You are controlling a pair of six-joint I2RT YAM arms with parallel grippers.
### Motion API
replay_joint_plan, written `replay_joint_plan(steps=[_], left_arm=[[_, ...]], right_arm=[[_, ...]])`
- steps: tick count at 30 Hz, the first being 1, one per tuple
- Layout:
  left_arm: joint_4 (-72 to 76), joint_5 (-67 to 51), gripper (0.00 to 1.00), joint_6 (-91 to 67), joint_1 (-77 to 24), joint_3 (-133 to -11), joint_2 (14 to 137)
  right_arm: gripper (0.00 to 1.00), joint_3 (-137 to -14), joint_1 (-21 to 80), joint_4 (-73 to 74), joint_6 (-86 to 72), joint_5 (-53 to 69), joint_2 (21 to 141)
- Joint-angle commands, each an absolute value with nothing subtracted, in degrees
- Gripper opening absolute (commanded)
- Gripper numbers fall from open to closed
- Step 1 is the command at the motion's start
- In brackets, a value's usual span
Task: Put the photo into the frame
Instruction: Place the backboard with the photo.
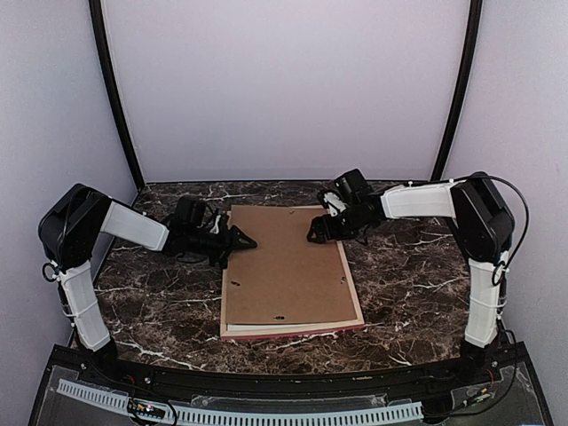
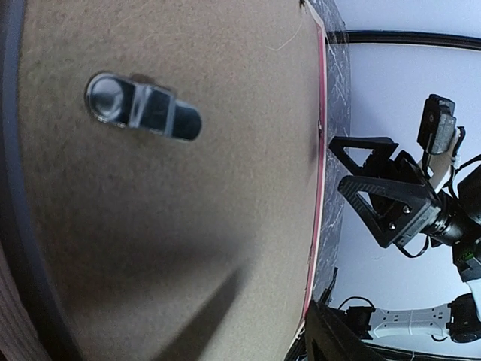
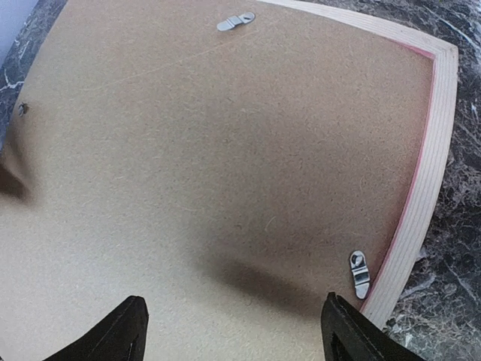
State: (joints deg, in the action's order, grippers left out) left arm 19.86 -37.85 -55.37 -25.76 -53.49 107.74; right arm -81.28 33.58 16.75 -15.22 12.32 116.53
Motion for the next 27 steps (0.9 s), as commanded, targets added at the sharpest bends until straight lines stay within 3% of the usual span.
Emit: replay_joint_plan(steps=[1,15,27], left_arm=[[17.4,-37.3,0.63,-52.9,-26.5,-55.9,107.4],[15.8,-36.4,0.67,-52.1,-27.4,-56.7,108.4],[13.6,-35.6,0.68,-50.8,-27.8,-57.0,107.9]], right_arm=[[0.81,-80.0,34.0,15.7,-16.1,14.7,112.6],[0.81,-74.7,35.2,12.5,-18.3,19.5,111.8],[0.81,-72.2,35.2,13.6,-18.3,16.6,112.9]])
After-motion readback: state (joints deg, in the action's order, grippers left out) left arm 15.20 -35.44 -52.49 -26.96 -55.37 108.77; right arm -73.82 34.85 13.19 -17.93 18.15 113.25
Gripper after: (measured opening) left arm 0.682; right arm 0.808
